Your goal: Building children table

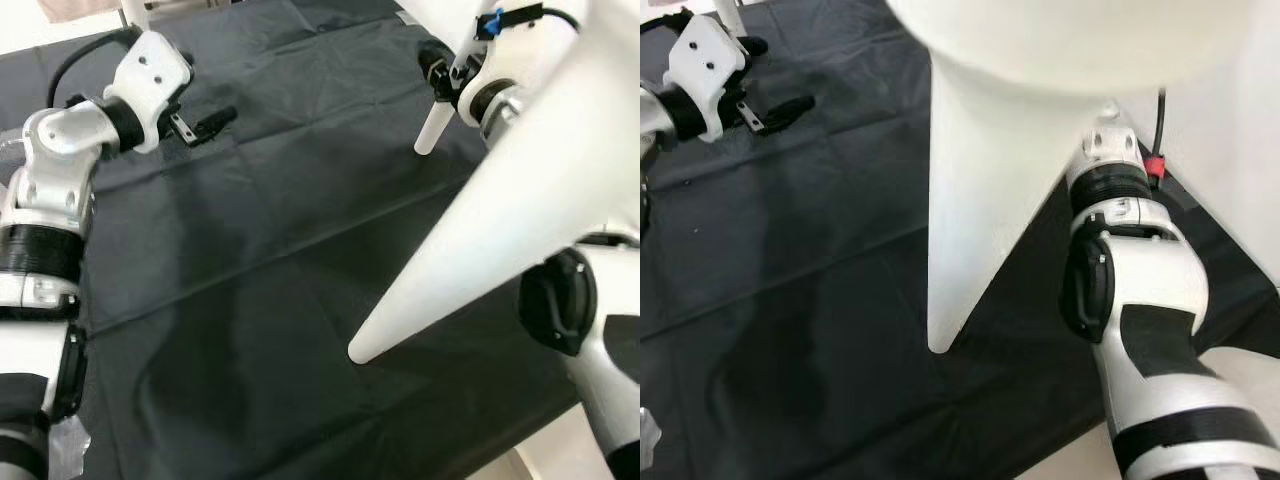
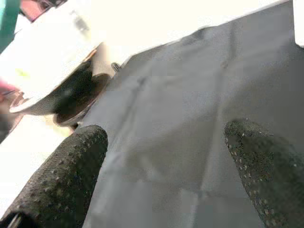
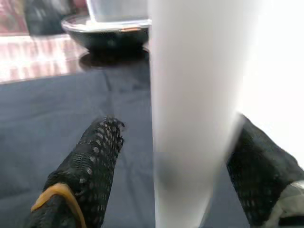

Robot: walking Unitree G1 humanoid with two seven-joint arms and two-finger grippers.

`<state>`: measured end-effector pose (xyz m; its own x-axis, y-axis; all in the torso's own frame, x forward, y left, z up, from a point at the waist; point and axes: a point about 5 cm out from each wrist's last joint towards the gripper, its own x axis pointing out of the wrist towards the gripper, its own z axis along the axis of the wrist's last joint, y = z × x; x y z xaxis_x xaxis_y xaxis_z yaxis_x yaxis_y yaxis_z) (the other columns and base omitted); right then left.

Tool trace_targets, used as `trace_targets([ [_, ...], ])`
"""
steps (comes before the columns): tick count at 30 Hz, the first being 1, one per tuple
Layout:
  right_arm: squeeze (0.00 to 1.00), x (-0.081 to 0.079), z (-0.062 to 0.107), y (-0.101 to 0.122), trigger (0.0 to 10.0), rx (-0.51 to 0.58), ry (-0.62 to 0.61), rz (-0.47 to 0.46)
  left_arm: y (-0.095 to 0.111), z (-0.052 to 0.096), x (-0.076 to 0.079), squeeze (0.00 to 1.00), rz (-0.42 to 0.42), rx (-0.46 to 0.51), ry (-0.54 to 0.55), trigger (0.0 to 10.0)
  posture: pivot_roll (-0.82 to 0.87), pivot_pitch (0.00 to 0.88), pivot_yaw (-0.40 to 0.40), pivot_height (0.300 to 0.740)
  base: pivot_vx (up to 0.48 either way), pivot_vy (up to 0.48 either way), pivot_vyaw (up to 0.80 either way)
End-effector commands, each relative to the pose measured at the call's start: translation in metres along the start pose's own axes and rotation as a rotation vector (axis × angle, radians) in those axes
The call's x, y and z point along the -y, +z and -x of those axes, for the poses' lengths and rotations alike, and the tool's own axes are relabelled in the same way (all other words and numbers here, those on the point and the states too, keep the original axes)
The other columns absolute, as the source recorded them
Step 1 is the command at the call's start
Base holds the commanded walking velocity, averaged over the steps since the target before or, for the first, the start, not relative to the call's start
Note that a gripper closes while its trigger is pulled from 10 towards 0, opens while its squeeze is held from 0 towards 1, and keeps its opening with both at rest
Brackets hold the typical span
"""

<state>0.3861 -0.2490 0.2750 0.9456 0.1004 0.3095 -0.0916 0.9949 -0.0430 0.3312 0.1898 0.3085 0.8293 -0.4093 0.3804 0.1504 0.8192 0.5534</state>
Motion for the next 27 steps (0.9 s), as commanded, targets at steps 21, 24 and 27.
trace_targets([
  [21,0.0,-0.003,0.082,-0.014,10.0,-0.006,-0.037,0.072,0.001,0.061,0.045,0.0,0.118,-0.107,0.152,10.0,0.02,0.161,-0.063,0.74,0.0,0.0,0.0],
  [24,0.0,-0.01,0.09,-0.017,10.0,-0.019,-0.026,0.081,-0.001,0.068,0.052,0.0,0.129,-0.131,0.156,10.0,0.02,0.158,-0.064,0.74,0.0,0.0,0.0],
  [27,0.0,-0.026,0.107,-0.021,10.0,-0.051,-0.017,0.07,0.0,0.083,0.066,0.0,0.175,-0.173,0.182,10.0,0.02,0.154,-0.063,0.74,0.0,0.0,0.0],
])
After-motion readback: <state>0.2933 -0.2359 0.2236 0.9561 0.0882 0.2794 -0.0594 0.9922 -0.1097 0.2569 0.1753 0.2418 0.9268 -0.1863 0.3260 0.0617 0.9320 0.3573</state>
